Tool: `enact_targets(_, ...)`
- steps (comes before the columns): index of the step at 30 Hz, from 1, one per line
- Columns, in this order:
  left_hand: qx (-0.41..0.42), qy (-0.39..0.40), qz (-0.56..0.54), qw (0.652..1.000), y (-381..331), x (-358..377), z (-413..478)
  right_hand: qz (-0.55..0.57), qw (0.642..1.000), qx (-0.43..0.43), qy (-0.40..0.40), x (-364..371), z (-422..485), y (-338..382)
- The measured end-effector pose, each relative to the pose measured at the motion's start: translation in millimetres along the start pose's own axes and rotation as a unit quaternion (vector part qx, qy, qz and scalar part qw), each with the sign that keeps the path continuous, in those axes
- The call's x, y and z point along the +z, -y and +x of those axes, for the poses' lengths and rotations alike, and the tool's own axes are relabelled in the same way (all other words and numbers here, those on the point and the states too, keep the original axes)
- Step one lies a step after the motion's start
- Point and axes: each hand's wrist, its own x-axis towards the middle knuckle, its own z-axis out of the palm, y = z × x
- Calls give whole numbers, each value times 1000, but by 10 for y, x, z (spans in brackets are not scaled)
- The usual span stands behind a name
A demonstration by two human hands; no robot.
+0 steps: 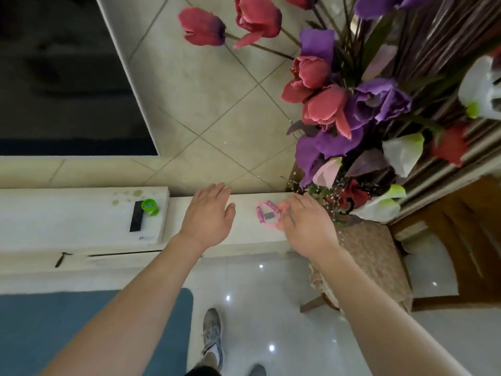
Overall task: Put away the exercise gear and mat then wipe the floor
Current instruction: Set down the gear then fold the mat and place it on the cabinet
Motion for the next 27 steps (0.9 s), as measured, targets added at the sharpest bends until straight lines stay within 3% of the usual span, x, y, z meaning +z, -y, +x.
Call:
enact_targets(13, -132, -28, 0, 991, 757, -184, -1323, -25, 991, -95, 87, 297, -456, 1050)
enact_targets(20, -232, -46, 11, 972, 1198, -186, -2285, -13, 975, -167, 147, 673, -841, 1667)
enact_targets(27, -331, -79, 18, 940, 1105, -169, -3140, -30, 944, -281, 169, 802, -1181, 2098)
